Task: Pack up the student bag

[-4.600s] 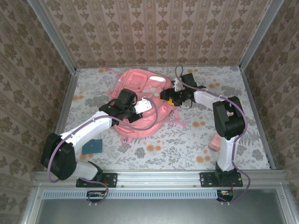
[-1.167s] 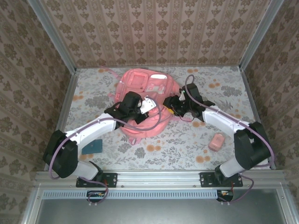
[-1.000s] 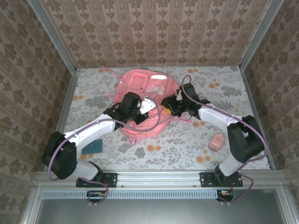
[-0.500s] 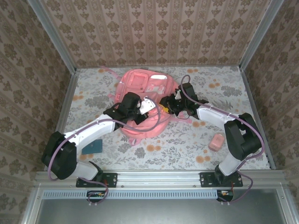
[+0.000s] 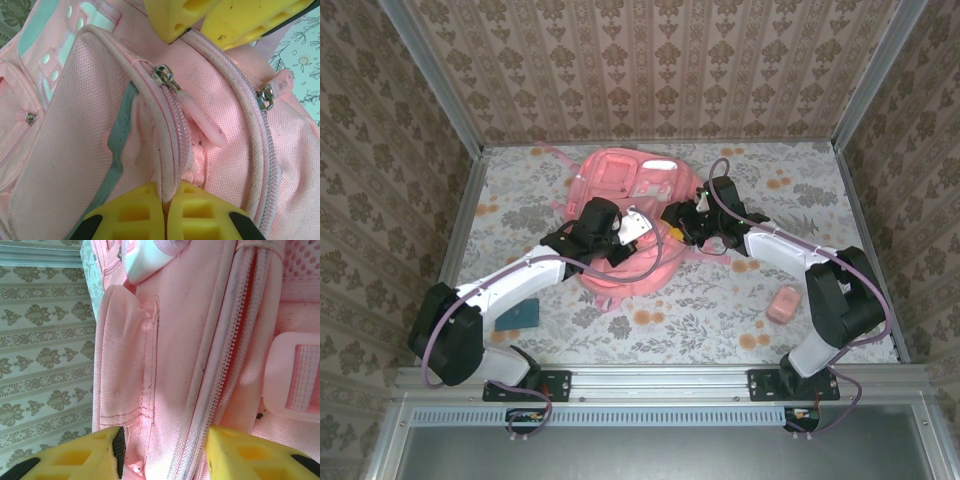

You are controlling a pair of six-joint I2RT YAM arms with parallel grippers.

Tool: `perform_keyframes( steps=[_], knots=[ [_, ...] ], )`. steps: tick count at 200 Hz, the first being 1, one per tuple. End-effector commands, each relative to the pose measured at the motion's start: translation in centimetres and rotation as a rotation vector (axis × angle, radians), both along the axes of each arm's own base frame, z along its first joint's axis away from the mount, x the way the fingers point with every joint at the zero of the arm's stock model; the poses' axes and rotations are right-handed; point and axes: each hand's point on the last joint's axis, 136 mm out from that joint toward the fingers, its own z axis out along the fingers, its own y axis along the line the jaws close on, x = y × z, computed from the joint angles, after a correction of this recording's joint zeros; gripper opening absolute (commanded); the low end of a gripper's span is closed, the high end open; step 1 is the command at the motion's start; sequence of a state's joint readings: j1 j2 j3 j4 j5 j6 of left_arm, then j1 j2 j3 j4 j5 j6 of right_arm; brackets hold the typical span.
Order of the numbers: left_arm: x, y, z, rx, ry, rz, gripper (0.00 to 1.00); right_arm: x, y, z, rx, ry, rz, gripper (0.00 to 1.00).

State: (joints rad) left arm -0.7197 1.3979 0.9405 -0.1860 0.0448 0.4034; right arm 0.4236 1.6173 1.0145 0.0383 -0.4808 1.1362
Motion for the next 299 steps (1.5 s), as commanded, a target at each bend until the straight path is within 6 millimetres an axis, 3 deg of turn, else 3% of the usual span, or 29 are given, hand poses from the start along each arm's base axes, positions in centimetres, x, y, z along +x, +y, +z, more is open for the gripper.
perform_keyframes(
  steps=[1,43,86,133,142,182,199,215,245,272,299],
  knots=[
    [-0.1,-0.8,2.8,-0.084,-0.056,-0.018,0.00,0.1,-0.2,0.6,-0.007,-0.035,-0.012,0.47],
    [-0.1,-0.9,3.0,-0.093,-0.059,-0.022,0.00,0.4,0.8,0.9,0.069,-0.038,0.006,0.37],
    [-0.2,-1.0,3.5,-0.118,-0.059,-0.017,0.00,0.3,2.4,-0.2,0.126,0.035,0.034,0.35],
    [-0.5,-0.5,4.6,-0.174,-0.044,0.018,0.10,0.2,4.4,-0.9,0.200,0.060,0.062,0.32],
    [-0.7,-0.2,4.6,-0.176,-0.035,0.027,0.16,0.2,4.7,-0.7,0.209,0.052,0.071,0.29],
    [-0.6,2.7,6.0,-0.256,0.020,0.249,0.60,-0.3,5.8,0.4,0.225,0.017,0.098,0.21],
    [-0.7,4.2,6.7,-0.344,0.101,0.416,0.68,-0.7,6.5,0.8,0.233,0.001,0.118,0.20],
    [-1.4,4.9,6.3,-0.433,0.218,0.548,0.69,-1.0,7.2,1.3,0.235,-0.020,0.143,0.20],
    [-4.0,4.4,4.3,-0.487,0.418,0.678,0.70,-1.3,7.9,1.8,0.238,-0.043,0.173,0.18],
    [-5.6,4.5,3.5,-0.520,0.482,0.812,0.66,-1.5,8.2,2.2,0.235,-0.065,0.203,0.18],
    [-7.2,3.1,2.8,-0.606,0.533,0.868,0.60,-1.8,8.4,1.9,0.224,-0.070,0.224,0.18]
  ],
)
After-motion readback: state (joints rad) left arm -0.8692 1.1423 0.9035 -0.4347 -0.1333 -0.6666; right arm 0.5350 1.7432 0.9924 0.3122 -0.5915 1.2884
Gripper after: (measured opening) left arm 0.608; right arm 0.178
